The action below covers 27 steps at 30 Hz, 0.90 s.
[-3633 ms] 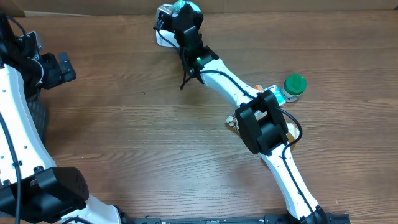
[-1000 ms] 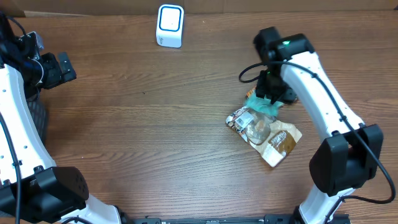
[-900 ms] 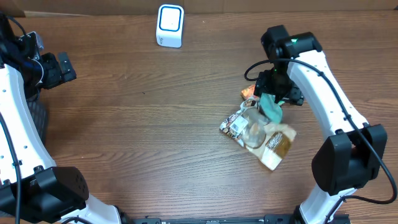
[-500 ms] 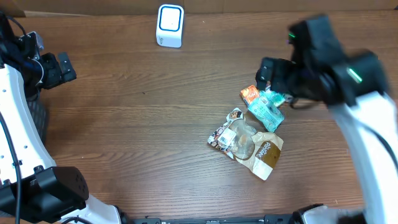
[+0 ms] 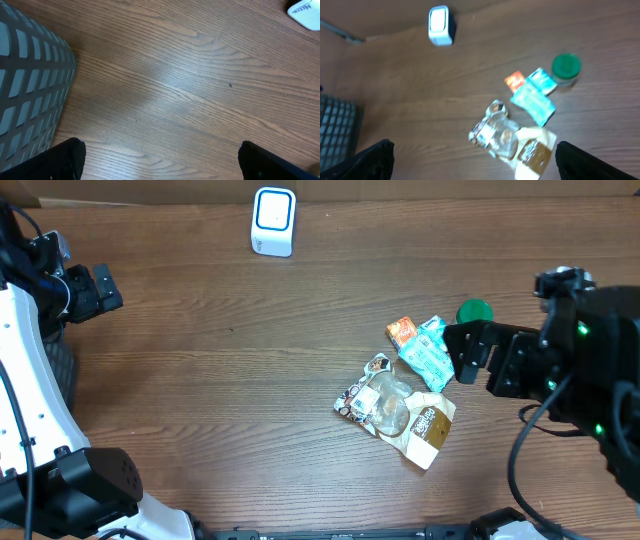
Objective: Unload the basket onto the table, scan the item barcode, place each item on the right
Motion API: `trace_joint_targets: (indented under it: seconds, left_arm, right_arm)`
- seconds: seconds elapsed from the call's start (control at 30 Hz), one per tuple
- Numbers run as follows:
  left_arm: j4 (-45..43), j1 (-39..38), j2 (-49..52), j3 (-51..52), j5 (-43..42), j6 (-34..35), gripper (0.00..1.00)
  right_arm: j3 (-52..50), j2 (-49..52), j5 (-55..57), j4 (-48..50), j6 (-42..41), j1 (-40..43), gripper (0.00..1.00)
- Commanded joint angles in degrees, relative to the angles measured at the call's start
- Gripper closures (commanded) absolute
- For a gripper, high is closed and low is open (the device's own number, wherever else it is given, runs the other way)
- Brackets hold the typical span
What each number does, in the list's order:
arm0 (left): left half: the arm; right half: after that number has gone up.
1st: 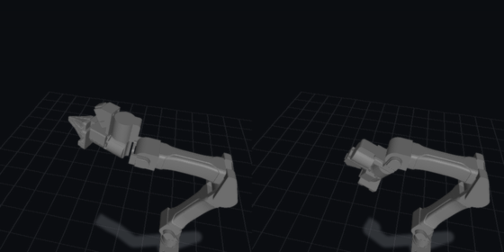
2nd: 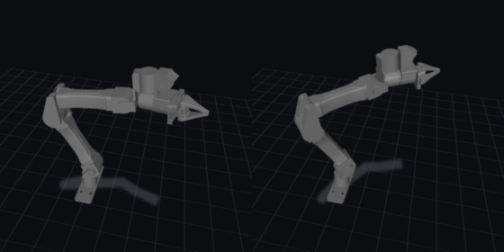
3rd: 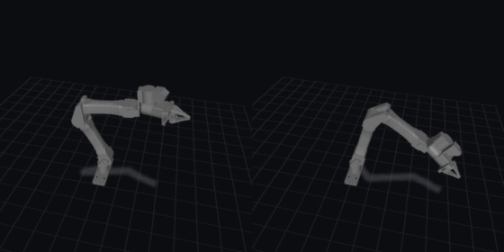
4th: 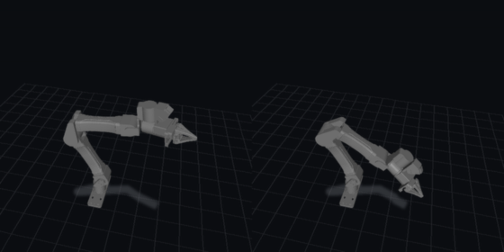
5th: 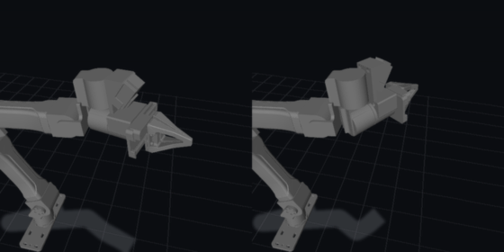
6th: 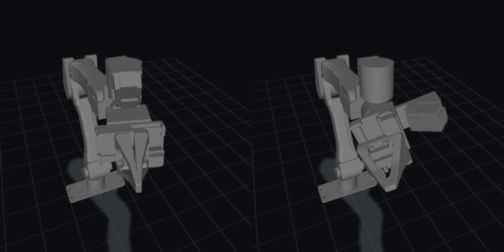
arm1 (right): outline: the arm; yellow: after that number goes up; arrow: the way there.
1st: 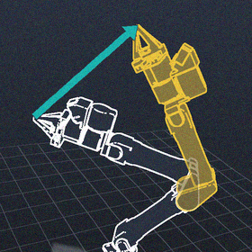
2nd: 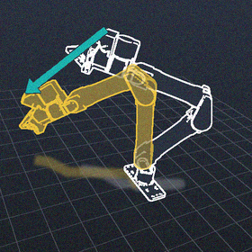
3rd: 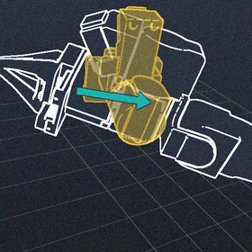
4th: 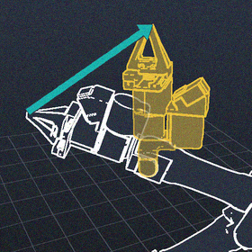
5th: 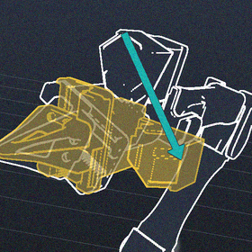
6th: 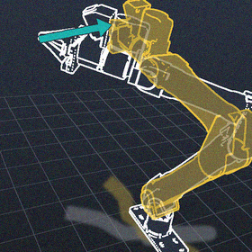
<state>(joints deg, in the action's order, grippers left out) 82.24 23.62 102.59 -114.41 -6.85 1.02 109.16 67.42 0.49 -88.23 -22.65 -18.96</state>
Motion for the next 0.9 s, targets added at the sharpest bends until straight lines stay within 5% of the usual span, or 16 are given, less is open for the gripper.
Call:
trace_joint_targets:
  seconds: [0.0, 0.27, 0.6, 0.87]
  left_arm:
    - [0.0, -0.4, 0.2, 0.0, -0.2, -1.2, 0.0]
    - [0.0, -0.4, 0.2, 0.0, -0.2, -1.2, 0.0]
    - [0.0, -0.4, 0.2, 0.0, -0.2, -1.2, 0.0]
    - [0.0, -0.4, 0.2, 0.0, -0.2, -1.2, 0.0]
  right_arm:
    - [-0.3, -1.8, 6.8, 1.5, 0.1, 0.0, 0.0]
    - [-21.7, -14.1, -0.8, 27.9, 9.9, 7.4, 0.0]
    - [-67.4, -40.0, -5.4, 63.1, 9.9, 13.0, 0.0]
    - [-95.3, -57.5, -5.8, 80.6, 9.2, 13.0, 0.0]
